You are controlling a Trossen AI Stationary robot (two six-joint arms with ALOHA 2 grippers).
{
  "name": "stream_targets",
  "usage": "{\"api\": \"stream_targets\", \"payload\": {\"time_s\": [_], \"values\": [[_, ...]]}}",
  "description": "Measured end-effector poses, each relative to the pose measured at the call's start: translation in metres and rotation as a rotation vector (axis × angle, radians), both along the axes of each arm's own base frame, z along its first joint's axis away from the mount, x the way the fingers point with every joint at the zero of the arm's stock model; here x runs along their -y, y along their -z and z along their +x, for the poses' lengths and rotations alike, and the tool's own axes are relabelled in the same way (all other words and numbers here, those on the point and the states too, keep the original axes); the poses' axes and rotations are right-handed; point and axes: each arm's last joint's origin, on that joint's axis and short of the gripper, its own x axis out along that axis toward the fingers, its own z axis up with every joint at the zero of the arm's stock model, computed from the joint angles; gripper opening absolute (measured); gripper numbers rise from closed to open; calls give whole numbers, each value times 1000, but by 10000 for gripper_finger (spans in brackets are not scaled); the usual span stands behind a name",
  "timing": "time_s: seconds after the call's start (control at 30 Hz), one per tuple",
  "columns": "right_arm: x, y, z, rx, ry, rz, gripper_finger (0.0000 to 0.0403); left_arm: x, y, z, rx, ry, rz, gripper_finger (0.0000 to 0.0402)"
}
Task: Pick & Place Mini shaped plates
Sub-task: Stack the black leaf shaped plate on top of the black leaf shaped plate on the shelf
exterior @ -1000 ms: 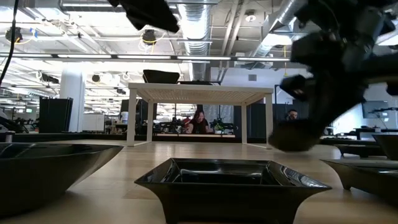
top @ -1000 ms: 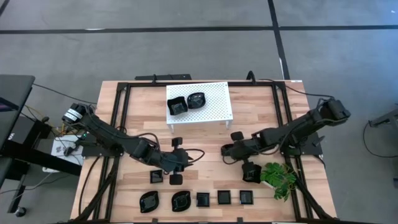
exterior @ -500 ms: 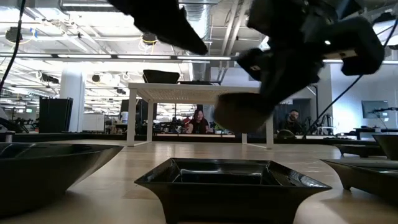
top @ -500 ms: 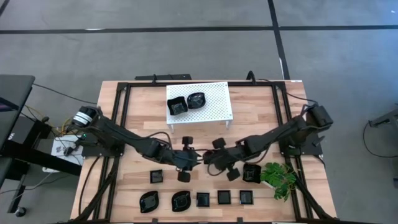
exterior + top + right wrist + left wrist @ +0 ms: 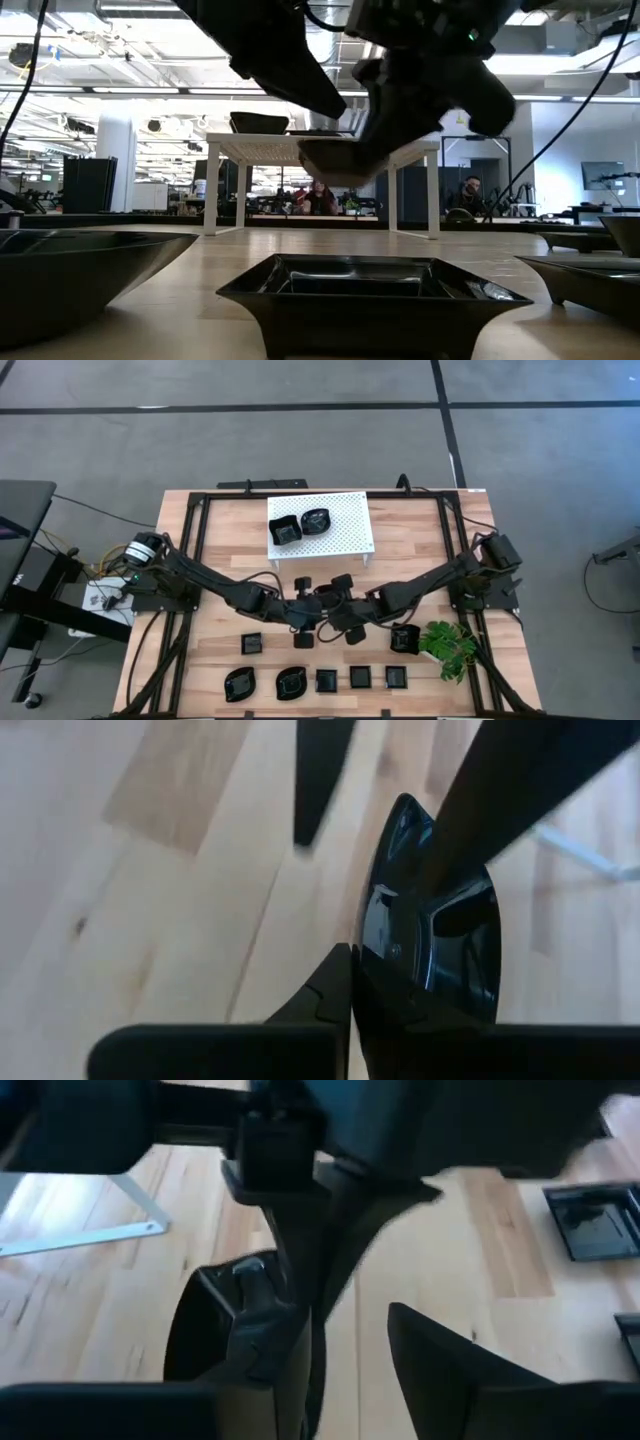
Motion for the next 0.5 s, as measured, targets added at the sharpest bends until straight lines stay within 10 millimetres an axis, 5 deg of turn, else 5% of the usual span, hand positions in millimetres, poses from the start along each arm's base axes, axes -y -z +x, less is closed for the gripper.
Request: {"api": "stream_targets", "payload": {"time_s": [0.5], "values": [[1, -15, -5, 48, 22, -23, 1, -11, 18, -7, -28, -71, -13, 104]]}}
